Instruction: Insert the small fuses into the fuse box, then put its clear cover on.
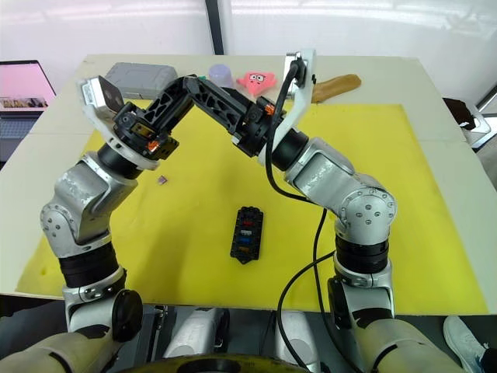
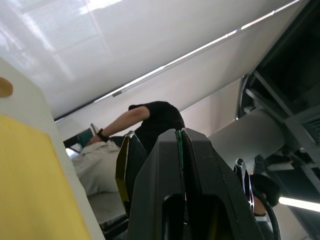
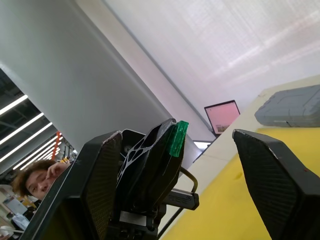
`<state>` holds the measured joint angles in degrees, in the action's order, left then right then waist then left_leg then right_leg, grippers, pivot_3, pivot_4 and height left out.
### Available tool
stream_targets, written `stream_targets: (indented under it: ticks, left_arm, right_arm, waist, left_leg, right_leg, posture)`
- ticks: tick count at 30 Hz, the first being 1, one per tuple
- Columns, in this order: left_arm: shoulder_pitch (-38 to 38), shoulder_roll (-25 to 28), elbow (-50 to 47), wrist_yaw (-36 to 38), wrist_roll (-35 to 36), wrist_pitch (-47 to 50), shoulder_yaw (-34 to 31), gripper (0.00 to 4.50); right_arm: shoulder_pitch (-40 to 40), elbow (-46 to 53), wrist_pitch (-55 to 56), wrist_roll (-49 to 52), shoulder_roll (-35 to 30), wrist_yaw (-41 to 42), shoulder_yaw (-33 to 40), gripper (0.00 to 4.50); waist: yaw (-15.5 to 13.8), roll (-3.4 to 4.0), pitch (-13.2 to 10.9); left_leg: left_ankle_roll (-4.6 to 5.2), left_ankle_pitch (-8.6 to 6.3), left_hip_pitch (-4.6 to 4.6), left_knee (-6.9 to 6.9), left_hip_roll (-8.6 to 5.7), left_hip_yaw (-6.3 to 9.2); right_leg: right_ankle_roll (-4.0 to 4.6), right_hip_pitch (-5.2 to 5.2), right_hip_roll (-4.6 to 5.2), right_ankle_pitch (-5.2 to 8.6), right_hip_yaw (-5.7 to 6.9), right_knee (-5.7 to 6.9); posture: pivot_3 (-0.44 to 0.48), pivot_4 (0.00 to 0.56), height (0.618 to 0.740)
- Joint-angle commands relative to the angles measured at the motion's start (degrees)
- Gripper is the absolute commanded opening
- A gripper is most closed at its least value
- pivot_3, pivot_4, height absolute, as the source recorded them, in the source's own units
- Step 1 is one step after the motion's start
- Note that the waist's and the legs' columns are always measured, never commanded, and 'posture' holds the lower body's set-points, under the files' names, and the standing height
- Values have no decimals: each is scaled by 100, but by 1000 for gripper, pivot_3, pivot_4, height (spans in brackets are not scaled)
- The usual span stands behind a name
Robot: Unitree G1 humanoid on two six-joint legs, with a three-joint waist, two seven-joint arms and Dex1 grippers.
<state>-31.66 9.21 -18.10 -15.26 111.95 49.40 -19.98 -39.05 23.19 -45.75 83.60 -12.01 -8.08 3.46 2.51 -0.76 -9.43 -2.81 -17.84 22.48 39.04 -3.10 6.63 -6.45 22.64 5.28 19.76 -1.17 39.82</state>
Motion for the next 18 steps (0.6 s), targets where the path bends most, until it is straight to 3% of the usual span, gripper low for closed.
stream_targets:
  ticks: [1,4,11,13,18]
  left_arm:
    - [-89,8,-127,70,105,-50,-9,0]
    - [-98,-17,-125,70,105,-57,-9,0]
    - [-140,-39,-84,59,105,-67,-15,0]
    - [-134,-29,-78,63,105,-63,6,0]
    - [-105,-10,-55,71,105,-64,42,0]
  right_arm:
    - [-53,162,78,122,15,-5,24,2355]
    - [-60,162,70,145,-6,-18,25,866]
    - [-81,168,91,161,6,3,18,866]
    - [-83,187,91,213,10,27,21,24]
    - [-125,216,127,448,11,12,38,24]
  waist:
    - [0,0,0]
    - [-1,0,0]
    - [-2,0,0]
    - [-1,0,0]
    - [-2,0,0]
  left_leg:
    - [0,0,0,0,0,0]
    - [0,0,0,0,0,0]
    - [0,0,0,-4,1,0]
    - [0,0,0,-4,1,0]
    - [0,0,1,-6,3,0]
  right_leg:
    - [0,0,0,0,0,0]
    - [0,0,0,0,0,-1]
    - [0,-2,-1,0,0,-11]
    - [0,-2,-1,0,-1,-13]
    - [0,-4,-2,0,-1,-17]
  posture:
    - [0,150,740]
    - [0,150,740]
    - [0,150,740]
    - [0,150,740]
    - [0,150,740]
